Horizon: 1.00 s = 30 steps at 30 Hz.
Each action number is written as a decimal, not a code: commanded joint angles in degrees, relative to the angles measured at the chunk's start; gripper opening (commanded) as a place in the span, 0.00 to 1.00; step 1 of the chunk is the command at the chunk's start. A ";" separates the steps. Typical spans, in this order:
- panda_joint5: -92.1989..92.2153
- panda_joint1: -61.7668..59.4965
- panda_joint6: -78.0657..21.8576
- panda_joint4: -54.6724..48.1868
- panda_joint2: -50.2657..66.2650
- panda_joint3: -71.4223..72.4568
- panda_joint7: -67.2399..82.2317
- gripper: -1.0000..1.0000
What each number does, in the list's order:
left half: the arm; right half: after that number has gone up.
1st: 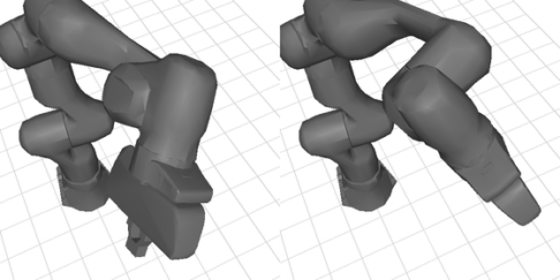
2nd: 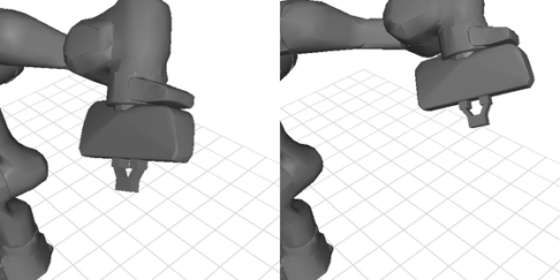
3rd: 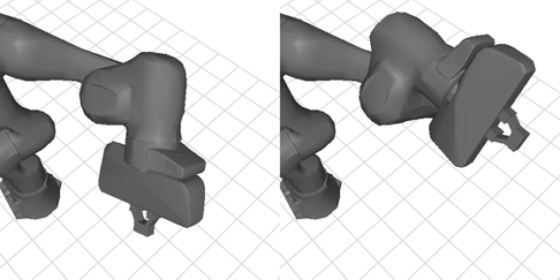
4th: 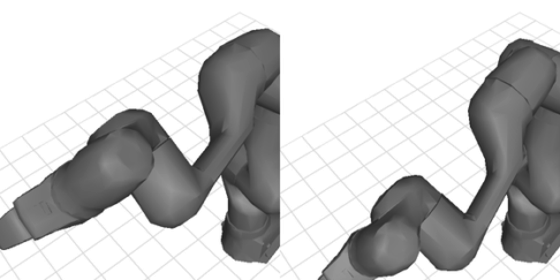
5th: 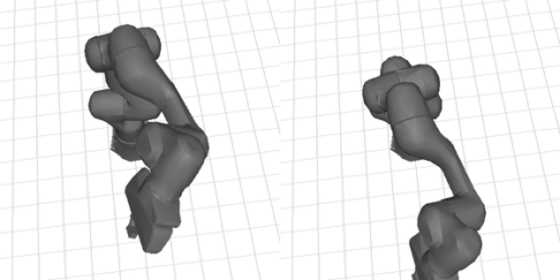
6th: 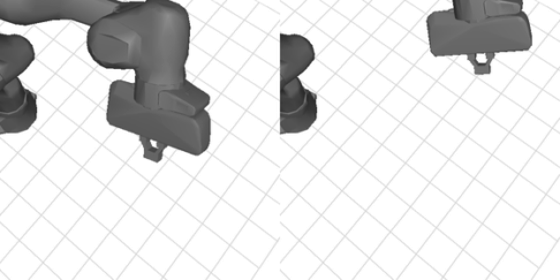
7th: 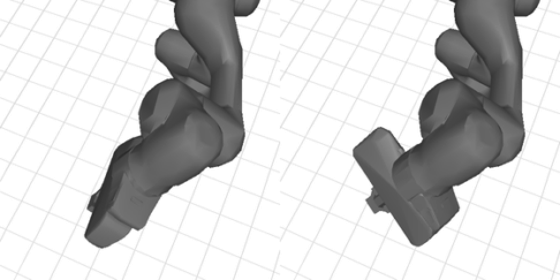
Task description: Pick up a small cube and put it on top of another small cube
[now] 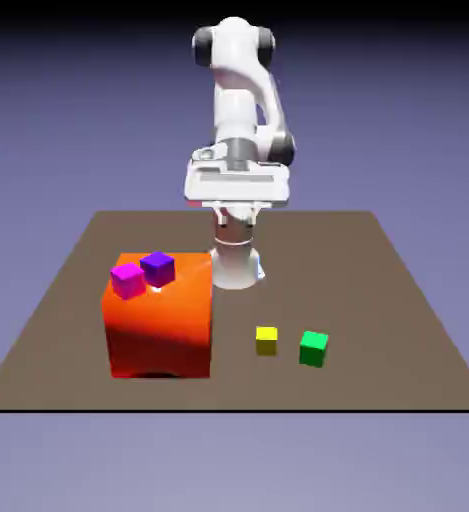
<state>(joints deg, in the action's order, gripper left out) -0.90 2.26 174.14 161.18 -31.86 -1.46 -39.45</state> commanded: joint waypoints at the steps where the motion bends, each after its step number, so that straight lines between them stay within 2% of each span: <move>1: -0.75 1.30 0.11 0.15 0.67 -1.21 2.50 0.50; 30: -22.46 39.05 3.31 4.43 19.94 -36.34 74.76 0.50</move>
<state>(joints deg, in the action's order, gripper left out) -23.36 41.31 177.45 165.60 -11.92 -37.80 35.30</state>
